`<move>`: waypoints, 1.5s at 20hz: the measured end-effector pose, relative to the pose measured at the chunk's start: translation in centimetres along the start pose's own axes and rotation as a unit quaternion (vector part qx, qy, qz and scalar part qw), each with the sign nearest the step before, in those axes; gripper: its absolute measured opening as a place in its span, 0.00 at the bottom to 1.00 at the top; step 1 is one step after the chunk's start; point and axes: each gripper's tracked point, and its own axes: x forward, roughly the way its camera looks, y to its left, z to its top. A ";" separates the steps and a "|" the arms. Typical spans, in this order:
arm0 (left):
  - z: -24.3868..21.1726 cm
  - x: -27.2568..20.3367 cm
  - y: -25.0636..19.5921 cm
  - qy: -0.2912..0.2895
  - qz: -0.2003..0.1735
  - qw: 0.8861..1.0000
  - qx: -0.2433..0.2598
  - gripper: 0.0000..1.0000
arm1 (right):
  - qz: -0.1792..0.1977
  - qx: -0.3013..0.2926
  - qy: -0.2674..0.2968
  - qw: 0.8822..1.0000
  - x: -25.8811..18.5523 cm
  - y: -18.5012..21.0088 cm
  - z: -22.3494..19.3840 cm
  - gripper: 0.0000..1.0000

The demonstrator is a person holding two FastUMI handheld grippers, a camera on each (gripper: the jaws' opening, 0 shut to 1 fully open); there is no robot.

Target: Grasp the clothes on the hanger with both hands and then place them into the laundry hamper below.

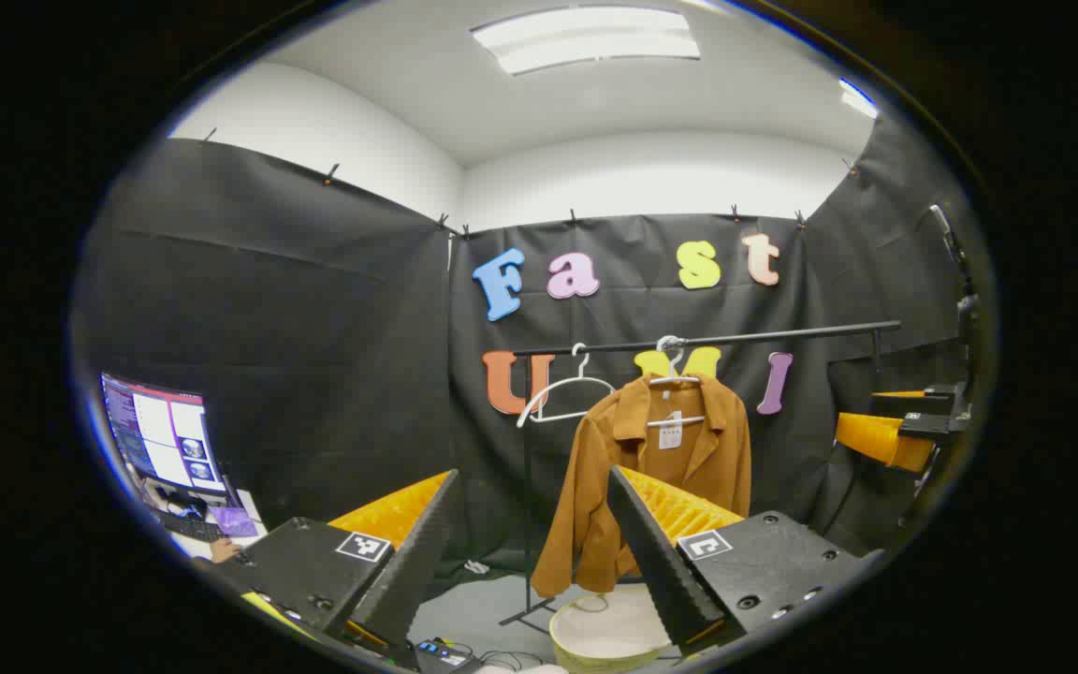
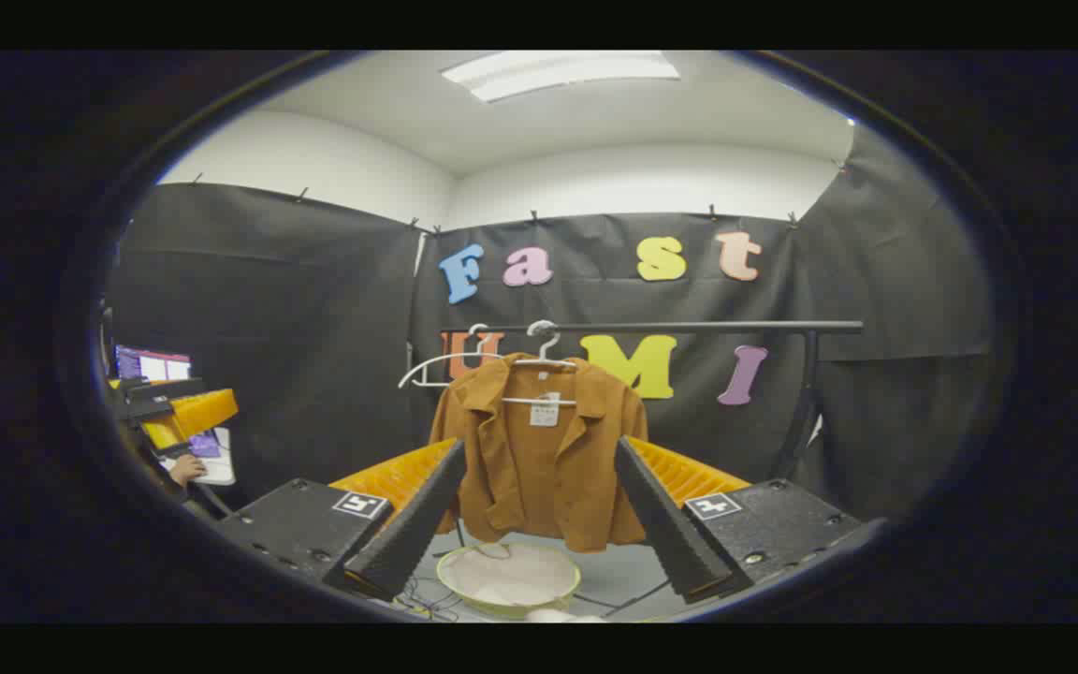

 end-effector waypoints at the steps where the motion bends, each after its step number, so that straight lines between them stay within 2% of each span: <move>1: -0.1 0.2 -0.1 0.002 0.002 1.000 0.000 1.00 | -0.006 0.001 -0.002 1.000 0.2 -0.4 0.1 1.00; 4: -0.6 1.3 -1.2 0.008 0.000 1.000 0.006 1.00 | -0.015 0.009 0.001 1.000 1.5 -1.5 -0.3 1.00; 7: -0.7 2.9 -3.3 0.010 -0.013 1.000 0.006 0.92 | -0.011 0.013 0.009 1.000 3.8 -2.5 -1.1 1.00; 11: -0.4 5.8 -5.7 -0.004 -0.019 1.000 0.017 1.00 | -0.014 0.013 0.011 1.000 7.2 -4.4 -1.9 1.00; 13: -0.5 7.6 -7.1 -0.010 -0.025 1.000 0.014 0.96 | -0.017 0.011 0.012 1.000 9.4 -5.5 -2.2 1.00; 15: -0.9 9.7 -8.4 -0.013 -0.031 0.999 0.011 1.00 | -0.021 0.011 0.020 1.000 11.9 -6.7 -2.9 1.00; 16: -1.4 10.8 -9.1 -0.011 -0.033 0.999 0.010 0.96 | -0.017 0.013 0.022 1.000 13.0 -6.9 -3.3 1.00; 20: -3.4 15.8 -11.9 -0.011 -0.049 0.999 -0.009 1.00 | -0.001 0.018 0.038 0.999 18.8 -7.9 -5.5 1.00; 21: -4.0 17.0 -12.5 -0.010 -0.051 0.999 -0.008 0.92 | 0.005 0.019 0.040 0.999 20.1 -8.1 -6.0 1.00; 24: -5.8 21.2 -14.6 -0.006 -0.068 0.998 0.003 1.00 | 0.016 0.017 0.040 0.999 24.2 -8.7 -6.9 1.00; 25: -6.1 22.6 -15.0 -0.010 -0.070 0.997 0.008 0.96 | 0.020 0.015 0.040 0.999 25.6 -8.8 -7.2 1.00; 26: -6.5 23.9 -15.4 -0.010 -0.070 0.997 0.010 1.00 | 0.024 0.014 0.042 0.999 26.9 -8.9 -7.6 1.00; 30: -8.1 29.2 -17.3 -0.012 -0.080 0.997 0.007 1.00 | 0.038 0.021 0.056 0.997 31.9 -9.3 -8.9 1.00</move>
